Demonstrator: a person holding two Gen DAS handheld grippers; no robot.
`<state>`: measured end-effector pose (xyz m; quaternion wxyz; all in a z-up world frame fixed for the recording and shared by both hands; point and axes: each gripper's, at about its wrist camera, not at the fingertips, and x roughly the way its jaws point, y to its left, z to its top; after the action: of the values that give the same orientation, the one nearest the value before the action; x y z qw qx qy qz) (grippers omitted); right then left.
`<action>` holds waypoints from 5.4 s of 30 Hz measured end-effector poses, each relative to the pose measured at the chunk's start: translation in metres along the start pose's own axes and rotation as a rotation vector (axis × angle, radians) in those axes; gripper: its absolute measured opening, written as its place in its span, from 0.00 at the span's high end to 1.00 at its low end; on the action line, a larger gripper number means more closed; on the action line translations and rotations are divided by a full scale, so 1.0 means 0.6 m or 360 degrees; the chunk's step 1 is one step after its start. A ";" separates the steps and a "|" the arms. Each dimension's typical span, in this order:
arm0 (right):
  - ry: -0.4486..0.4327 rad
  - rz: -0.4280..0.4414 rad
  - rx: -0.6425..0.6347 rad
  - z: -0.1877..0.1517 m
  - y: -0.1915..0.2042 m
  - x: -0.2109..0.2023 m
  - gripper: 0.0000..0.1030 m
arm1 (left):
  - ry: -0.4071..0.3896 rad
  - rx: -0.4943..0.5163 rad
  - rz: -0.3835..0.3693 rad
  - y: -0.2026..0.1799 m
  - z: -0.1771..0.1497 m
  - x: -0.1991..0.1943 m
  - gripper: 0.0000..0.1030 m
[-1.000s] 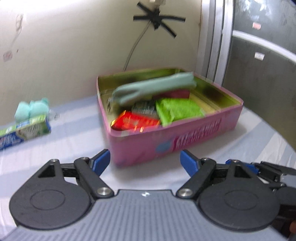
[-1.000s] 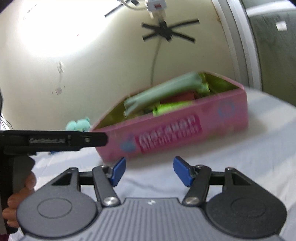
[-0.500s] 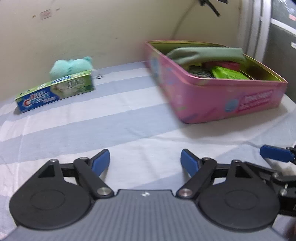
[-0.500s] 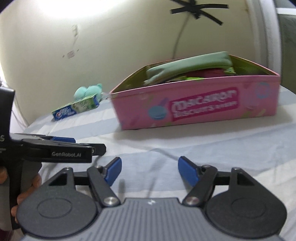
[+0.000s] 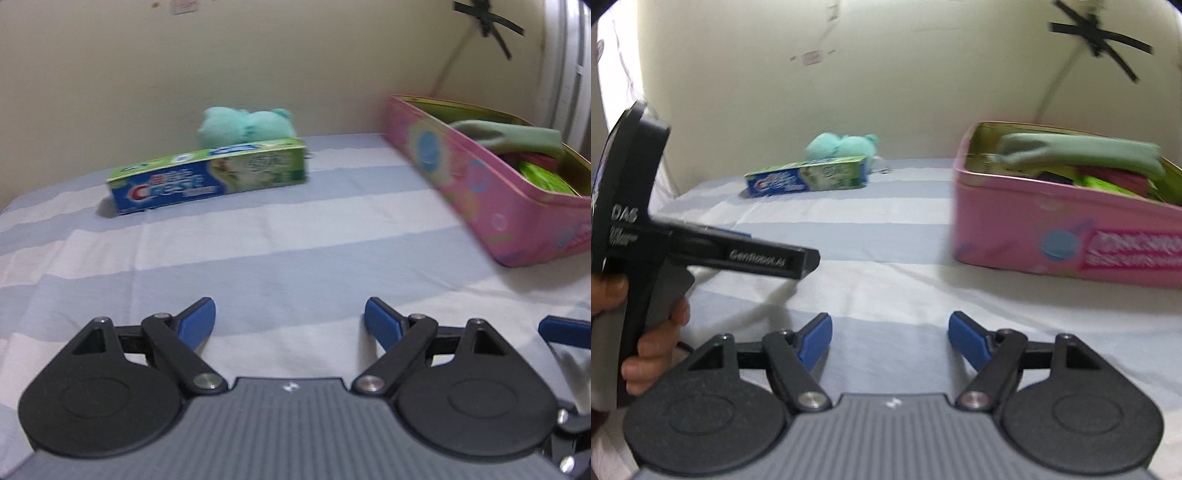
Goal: Organize objects
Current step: 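Move both grippers back toward the Crest toothpaste box, then grasp the green Crest toothpaste box with the right gripper, then lift and turn the toothpaste box with the right gripper, then grasp the toothpaste box with the left gripper while the right gripper holds it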
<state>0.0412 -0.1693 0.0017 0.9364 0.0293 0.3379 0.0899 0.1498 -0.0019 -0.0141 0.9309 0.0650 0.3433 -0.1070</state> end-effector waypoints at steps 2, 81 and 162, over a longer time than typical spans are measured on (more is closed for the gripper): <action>0.0019 0.0016 -0.0041 0.006 0.019 0.013 0.29 | 0.0000 -0.0024 0.0012 0.020 0.006 0.004 0.12; 0.0170 0.0470 -0.0761 0.230 0.179 0.254 0.39 | -0.0212 -0.0964 0.0350 0.306 0.012 -0.001 0.09; 0.0124 -0.0048 -0.0892 -0.088 -0.065 -0.118 0.49 | 0.0041 0.0015 -0.0943 -0.002 -0.016 -0.021 0.10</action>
<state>-0.0403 -0.2215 0.0009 0.8955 -0.2394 0.3360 0.1670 0.1343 0.0006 -0.0130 0.8543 -0.0323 0.3585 -0.3750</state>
